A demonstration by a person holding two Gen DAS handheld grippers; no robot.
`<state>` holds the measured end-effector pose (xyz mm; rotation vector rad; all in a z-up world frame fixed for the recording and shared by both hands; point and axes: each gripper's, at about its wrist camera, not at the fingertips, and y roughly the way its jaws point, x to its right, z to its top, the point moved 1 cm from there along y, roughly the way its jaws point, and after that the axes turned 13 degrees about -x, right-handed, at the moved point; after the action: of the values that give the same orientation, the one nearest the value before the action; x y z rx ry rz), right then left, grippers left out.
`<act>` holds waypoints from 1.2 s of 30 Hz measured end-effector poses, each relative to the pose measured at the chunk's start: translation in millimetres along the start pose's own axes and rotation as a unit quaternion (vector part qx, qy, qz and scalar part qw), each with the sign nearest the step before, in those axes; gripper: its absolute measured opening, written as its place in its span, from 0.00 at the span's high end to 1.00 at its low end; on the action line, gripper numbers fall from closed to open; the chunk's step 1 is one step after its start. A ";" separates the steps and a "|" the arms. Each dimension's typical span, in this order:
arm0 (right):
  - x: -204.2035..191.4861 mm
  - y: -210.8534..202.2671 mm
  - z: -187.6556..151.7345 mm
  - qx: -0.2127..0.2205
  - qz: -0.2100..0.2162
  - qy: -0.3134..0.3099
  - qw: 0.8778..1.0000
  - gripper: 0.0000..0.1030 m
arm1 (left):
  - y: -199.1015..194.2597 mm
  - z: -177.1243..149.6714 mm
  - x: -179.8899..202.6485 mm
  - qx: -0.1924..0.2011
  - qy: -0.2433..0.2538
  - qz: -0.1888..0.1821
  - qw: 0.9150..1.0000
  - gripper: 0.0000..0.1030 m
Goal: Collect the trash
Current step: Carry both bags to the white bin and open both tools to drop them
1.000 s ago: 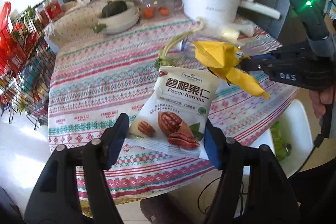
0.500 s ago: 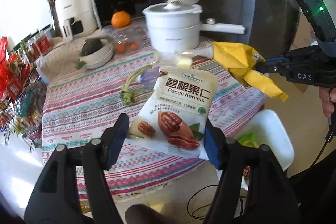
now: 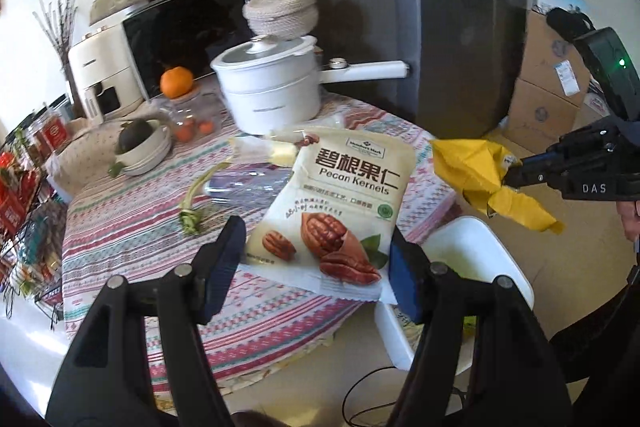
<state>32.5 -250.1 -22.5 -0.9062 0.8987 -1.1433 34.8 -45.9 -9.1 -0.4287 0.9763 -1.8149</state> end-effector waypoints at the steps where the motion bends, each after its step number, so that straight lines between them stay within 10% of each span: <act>1: 4.5 0.9 -5.2 -0.005 -0.001 0.003 1.000 0.93 | 1.5 -0.6 6.8 -0.002 0.007 -0.003 1.000 0.34; 28: 57.3 52.4 -79.3 -0.137 0.025 0.057 0.989 0.92 | 72.2 -22.9 92.4 -0.116 0.090 -0.048 0.988 0.34; 36: 68.0 58.3 -81.1 -0.152 0.037 0.084 0.984 0.77 | 75.0 -27.8 104.6 -0.123 0.117 -0.048 0.984 0.28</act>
<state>-10.2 -316.6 -114.0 -1.0223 1.2597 -1.0462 14.6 -140.4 -98.6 -0.4243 1.3723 -1.8670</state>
